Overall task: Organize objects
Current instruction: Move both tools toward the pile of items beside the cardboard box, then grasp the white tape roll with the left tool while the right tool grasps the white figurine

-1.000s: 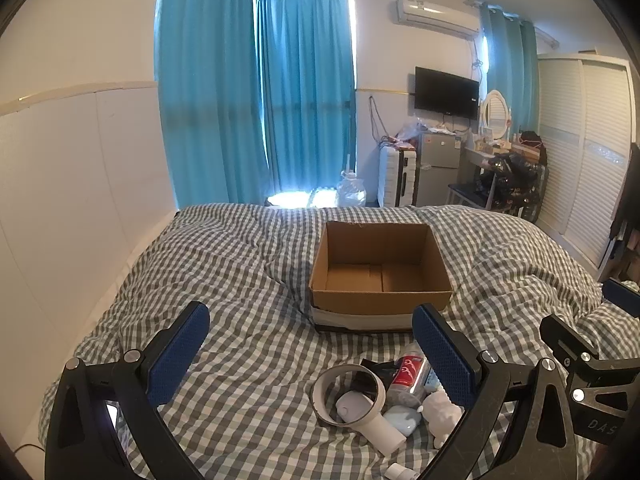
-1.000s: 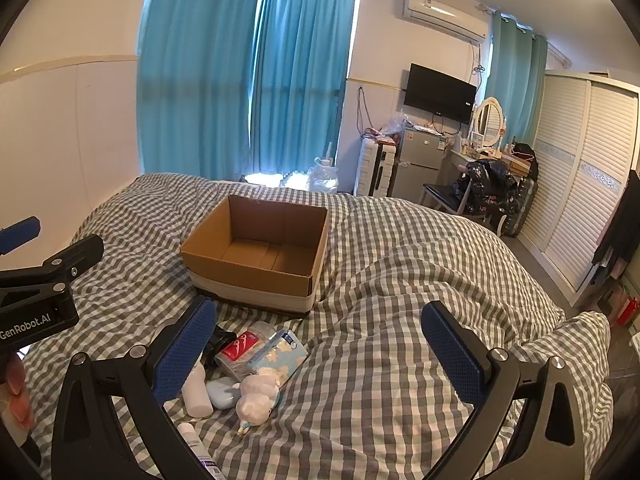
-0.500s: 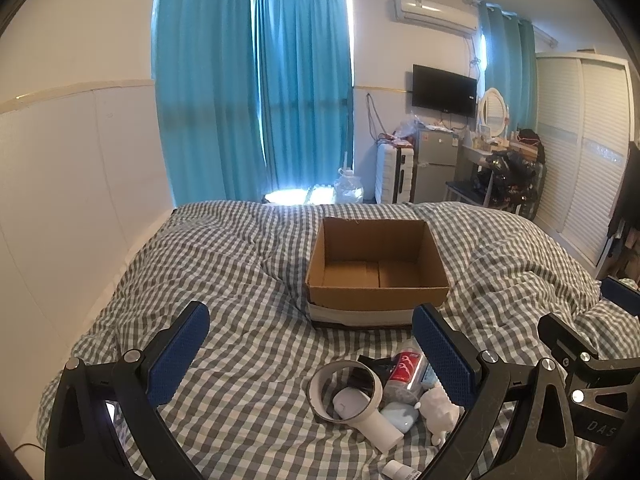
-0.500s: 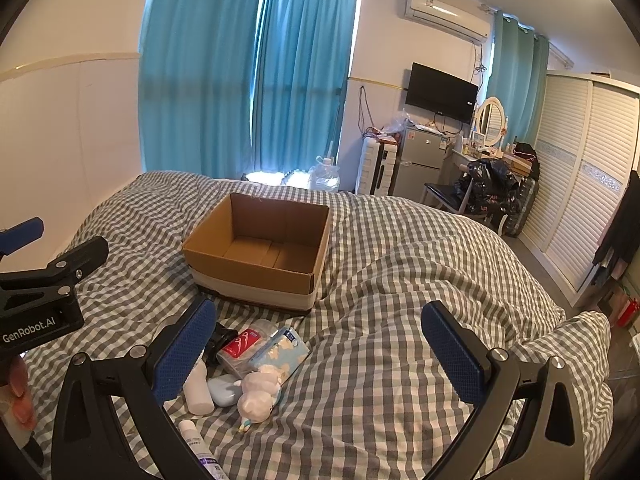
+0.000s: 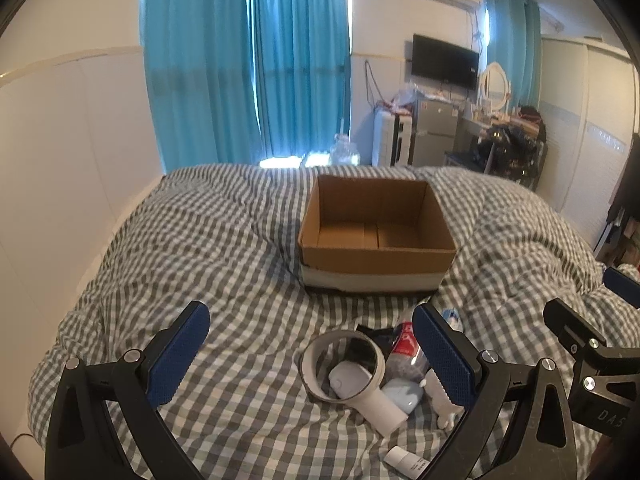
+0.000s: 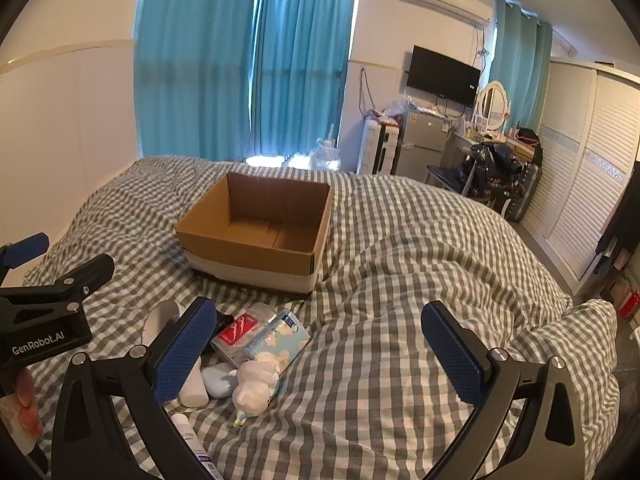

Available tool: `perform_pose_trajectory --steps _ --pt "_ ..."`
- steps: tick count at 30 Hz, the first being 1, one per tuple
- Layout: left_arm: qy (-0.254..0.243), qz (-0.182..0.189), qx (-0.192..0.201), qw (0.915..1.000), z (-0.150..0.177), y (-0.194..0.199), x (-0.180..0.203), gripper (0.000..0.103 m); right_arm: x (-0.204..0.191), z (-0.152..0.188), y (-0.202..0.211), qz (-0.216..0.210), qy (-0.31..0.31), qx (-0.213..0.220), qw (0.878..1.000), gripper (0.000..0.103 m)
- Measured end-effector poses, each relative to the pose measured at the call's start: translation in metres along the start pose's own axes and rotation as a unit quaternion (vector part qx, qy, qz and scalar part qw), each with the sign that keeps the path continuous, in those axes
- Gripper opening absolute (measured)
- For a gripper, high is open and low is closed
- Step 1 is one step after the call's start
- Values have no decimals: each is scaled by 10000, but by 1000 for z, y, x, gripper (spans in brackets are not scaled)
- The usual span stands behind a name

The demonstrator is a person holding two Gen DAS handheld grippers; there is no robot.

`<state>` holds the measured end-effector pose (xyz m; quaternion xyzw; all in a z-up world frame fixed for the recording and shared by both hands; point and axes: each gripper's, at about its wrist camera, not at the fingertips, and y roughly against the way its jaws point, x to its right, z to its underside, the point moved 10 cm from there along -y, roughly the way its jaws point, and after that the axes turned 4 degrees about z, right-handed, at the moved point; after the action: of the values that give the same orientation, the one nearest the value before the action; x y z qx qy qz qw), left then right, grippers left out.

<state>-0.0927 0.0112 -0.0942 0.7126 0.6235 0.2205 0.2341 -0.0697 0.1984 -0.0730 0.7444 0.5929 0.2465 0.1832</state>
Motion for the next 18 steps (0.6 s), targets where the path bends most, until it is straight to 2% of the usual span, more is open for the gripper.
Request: perform_pose_trajectory --steps 7,18 --pt "-75 0 -312 9995 17 -26 -1 103 -9 17 -29 -78 93 -350 9993 103" --pt "-168 202 -1127 9933 61 -84 7 103 -10 45 -76 -254 131 -977 9948 101"
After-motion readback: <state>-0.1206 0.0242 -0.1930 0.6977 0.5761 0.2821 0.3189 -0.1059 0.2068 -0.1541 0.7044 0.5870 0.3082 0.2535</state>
